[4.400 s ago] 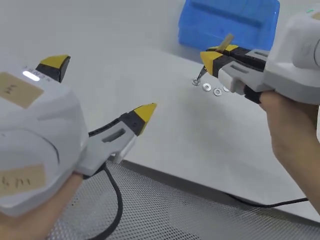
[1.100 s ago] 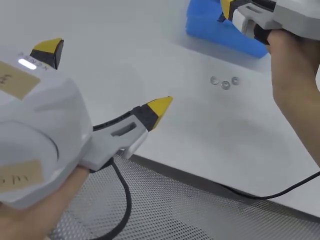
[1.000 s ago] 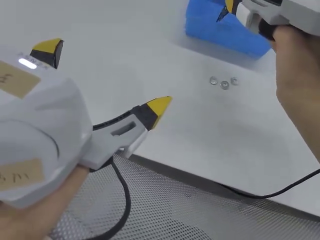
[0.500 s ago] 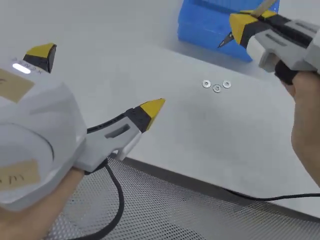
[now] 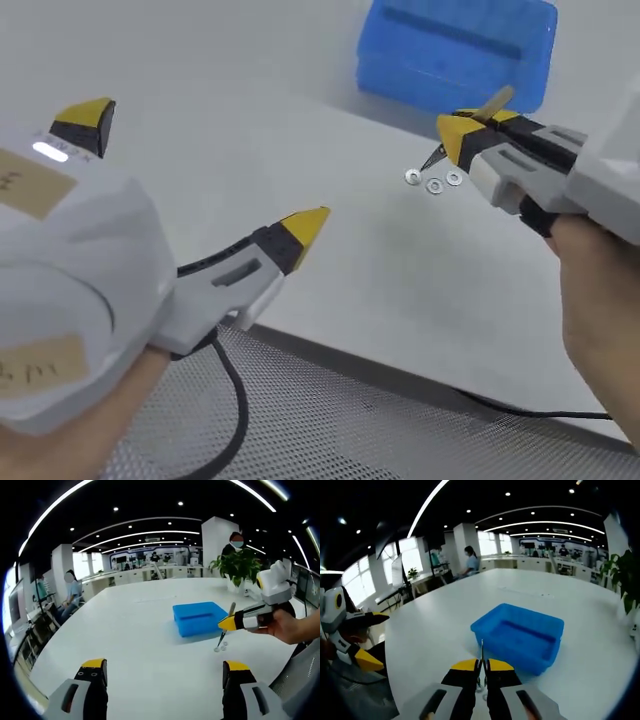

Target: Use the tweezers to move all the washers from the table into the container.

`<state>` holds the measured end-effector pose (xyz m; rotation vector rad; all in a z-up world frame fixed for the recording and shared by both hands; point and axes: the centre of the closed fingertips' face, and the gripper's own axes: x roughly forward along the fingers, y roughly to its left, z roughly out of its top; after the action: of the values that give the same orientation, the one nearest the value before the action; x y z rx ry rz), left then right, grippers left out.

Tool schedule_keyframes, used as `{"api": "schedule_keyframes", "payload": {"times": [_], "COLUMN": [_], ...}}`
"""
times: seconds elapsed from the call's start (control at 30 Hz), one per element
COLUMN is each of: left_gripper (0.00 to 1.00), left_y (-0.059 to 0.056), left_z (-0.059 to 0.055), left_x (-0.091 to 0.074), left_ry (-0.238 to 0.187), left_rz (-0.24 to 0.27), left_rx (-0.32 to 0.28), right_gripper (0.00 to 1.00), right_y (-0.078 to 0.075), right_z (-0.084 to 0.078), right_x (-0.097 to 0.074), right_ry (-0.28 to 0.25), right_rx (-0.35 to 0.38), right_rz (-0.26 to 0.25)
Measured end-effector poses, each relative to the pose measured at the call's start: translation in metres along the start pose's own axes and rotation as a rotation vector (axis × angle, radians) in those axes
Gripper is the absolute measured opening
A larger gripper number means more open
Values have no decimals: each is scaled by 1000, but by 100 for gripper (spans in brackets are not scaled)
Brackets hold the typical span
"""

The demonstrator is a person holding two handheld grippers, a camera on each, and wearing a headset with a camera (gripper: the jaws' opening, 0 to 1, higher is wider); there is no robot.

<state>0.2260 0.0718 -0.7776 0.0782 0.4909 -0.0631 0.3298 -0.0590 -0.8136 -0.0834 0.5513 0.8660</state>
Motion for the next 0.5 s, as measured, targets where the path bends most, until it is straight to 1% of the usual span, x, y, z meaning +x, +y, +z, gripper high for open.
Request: {"api": "schedule_keyframes", "payload": {"times": [0.2,0.27,0.37,0.5], "left_gripper": [98,98,98,98], "left_y": [0,0,1,1], "left_z": [0,0,-1,0], "left_x": [0,0,0,0], "left_ry": [1,2,5,4], "left_rz": [-2,-1,-1,2], "left_rx": [-5,-3,-1,1], "right_gripper": [3,3,3,3], "right_y": [0,0,0,2], "right_z": [-5,-4,-4,-5], "right_x": [4,4,4,1], "right_ry": [13,4,9,12], "right_rx": [-12,-14,-19,-7], "right_rz": [-5,-5,-5,-1]}}
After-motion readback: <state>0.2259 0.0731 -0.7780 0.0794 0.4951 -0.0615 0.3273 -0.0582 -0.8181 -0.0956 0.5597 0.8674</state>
